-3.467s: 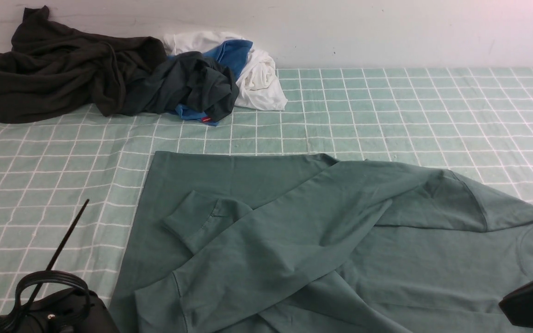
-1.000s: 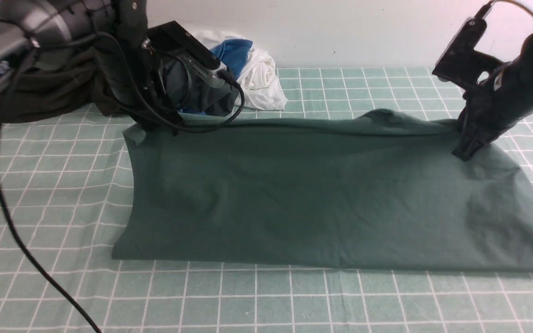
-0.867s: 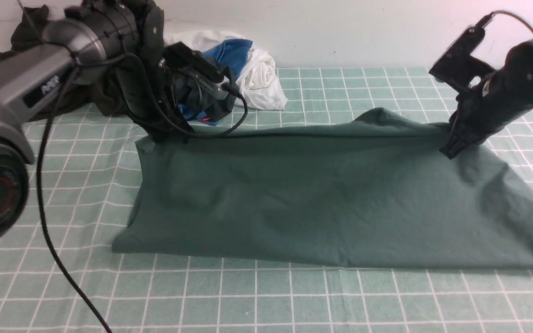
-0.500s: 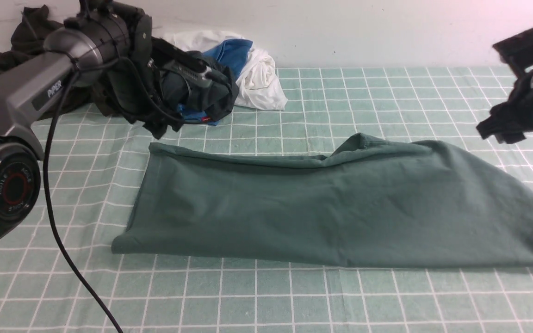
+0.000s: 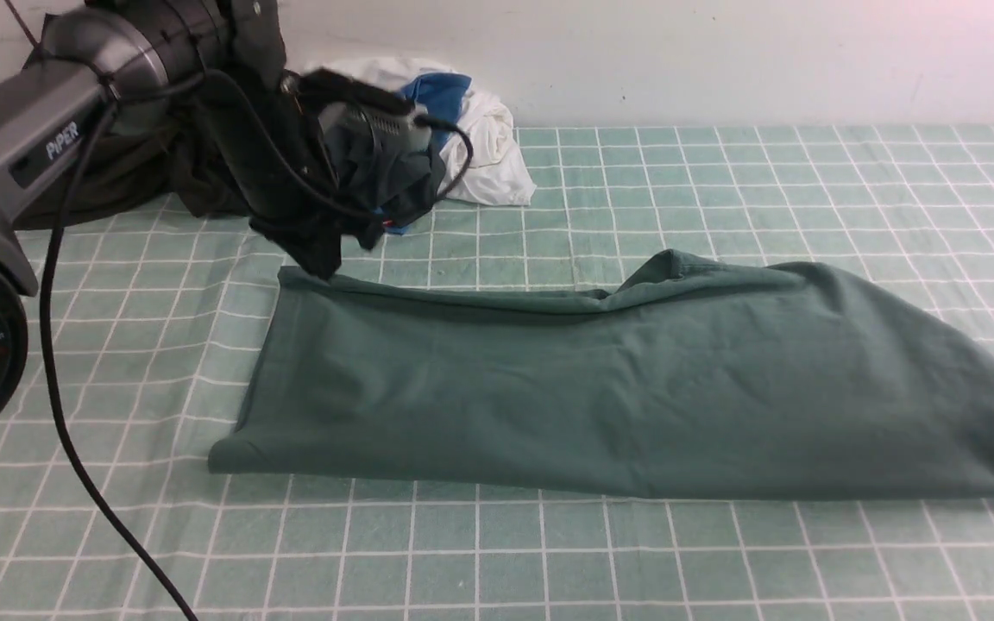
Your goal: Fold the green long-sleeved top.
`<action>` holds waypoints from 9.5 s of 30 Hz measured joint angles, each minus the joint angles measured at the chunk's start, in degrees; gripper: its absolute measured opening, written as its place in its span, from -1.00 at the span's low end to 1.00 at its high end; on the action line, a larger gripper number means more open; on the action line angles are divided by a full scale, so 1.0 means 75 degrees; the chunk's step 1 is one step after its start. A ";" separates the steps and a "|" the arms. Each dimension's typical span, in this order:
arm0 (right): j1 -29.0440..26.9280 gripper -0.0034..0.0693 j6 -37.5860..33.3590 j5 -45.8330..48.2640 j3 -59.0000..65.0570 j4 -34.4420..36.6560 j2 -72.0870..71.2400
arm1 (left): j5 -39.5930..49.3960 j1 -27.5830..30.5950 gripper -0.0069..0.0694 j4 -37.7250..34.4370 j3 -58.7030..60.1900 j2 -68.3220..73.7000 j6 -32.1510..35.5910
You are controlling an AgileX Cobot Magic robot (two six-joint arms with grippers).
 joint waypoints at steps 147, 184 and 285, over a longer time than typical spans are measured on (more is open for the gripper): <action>0.6278 -0.88 -0.1014 -0.2989 0.3715 0.1362 -0.8588 | -0.2605 0.0488 -0.83 0.0706 1.1462 -1.5539 -0.1472; 0.2719 -0.94 0.0923 -0.7547 0.9869 0.1548 -1.2509 | -0.2613 0.0488 -0.83 0.0748 1.1489 -1.5539 -0.1472; 0.1187 -0.94 0.2012 -0.5169 1.0405 0.0411 -1.3955 | -0.6863 0.1940 -0.83 0.0505 1.5084 -1.6706 -0.2525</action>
